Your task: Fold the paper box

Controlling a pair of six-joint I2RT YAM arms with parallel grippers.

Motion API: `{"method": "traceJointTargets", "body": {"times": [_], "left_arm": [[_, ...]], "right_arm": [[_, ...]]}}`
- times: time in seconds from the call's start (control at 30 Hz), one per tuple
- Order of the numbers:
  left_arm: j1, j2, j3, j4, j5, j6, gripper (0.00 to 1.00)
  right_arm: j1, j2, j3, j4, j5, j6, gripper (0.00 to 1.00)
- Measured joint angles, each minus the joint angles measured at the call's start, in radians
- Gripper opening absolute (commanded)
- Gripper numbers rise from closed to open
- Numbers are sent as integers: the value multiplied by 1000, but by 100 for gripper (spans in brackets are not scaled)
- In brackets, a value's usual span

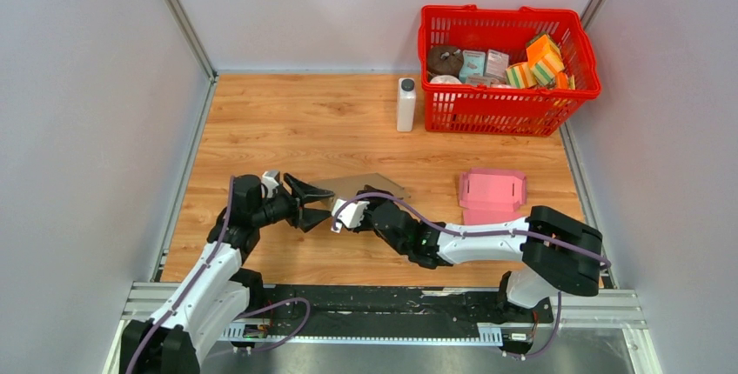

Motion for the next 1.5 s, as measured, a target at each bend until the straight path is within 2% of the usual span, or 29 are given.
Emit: {"method": "traceJointTargets", "body": {"times": [0.13,0.23,0.37,0.5,0.63,0.8,0.83,0.97,1.0,1.1,1.3,1.5], "left_arm": [[9,-70,-9,11,-18,11,75],[19,-101,-5,-7,-26,78,75],[43,-140,86,-209,-88,288,71],[50,-193,306,-449,-250,574,63],[52,-236,441,-534,-364,771,56],[53,-180,441,-566,-385,884,42],[53,-159,432,-566,-380,903,42],[53,-97,404,-557,-354,943,46],[53,-87,395,-548,-346,949,47],[50,-53,349,-492,-303,953,52],[-41,40,321,-390,-300,984,49],[-79,167,393,-370,-311,1057,52]], "right_arm": [[11,0,0,8,49,2,37],[16,0,21,-50,79,29,35],[14,0,161,-313,74,129,30],[-7,10,378,-645,-40,244,29],[-46,87,606,-928,-177,301,29],[-119,231,771,-1149,-328,328,31],[-135,259,789,-1177,-350,330,32],[-183,305,827,-1222,-425,330,42],[-194,307,830,-1230,-448,336,52],[-215,309,828,-1238,-497,359,59],[-237,291,775,-1210,-536,391,60],[-254,241,721,-1188,-557,419,60]]}}
